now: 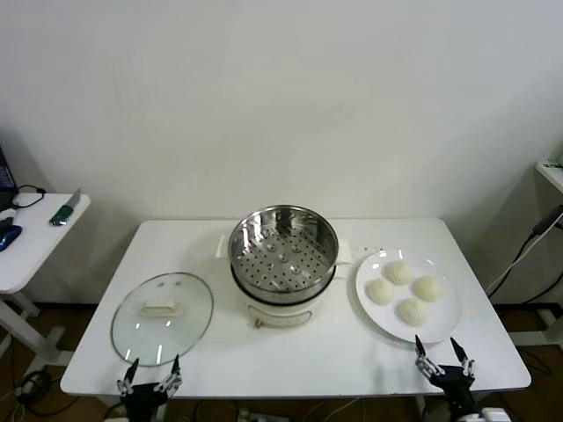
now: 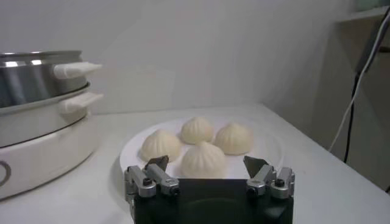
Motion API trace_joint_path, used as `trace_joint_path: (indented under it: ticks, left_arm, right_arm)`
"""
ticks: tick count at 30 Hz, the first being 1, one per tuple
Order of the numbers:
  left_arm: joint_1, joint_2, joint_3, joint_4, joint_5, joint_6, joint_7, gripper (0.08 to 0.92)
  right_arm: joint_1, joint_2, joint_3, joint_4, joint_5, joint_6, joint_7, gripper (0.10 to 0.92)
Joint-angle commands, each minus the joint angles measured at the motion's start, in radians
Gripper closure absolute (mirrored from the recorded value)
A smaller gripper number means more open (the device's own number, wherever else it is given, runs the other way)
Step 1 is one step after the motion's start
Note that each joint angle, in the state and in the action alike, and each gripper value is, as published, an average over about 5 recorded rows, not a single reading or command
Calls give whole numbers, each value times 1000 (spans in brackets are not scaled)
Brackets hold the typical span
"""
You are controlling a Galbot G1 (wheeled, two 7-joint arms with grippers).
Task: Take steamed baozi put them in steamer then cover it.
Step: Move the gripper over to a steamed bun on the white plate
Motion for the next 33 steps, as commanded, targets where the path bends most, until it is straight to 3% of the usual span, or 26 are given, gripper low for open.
trace_joint_path:
  ticks: [1, 9, 18, 26, 33]
  left_arm:
    - [0, -1, 1, -3, 0, 1, 1, 177]
    - [-8, -1, 10, -1, -2, 2, 4, 177]
    - [-17, 6, 5, 1, -6, 3, 4, 177]
    - [-12, 6, 3, -2, -6, 0, 4, 177]
    - [-4, -2, 3, -8, -5, -3, 4, 177]
  right_arm:
    - [110, -59, 23, 28, -83, -158, 33, 203]
    - [368, -283, -28, -26, -80, -283, -58, 203]
    - [746, -582, -375, -209, -103, -352, -173, 203]
    - [1265, -812, -974, -368, -162, -321, -431, 203]
    - [1843, -839, -1616, -505, -150, -235, -710, 203]
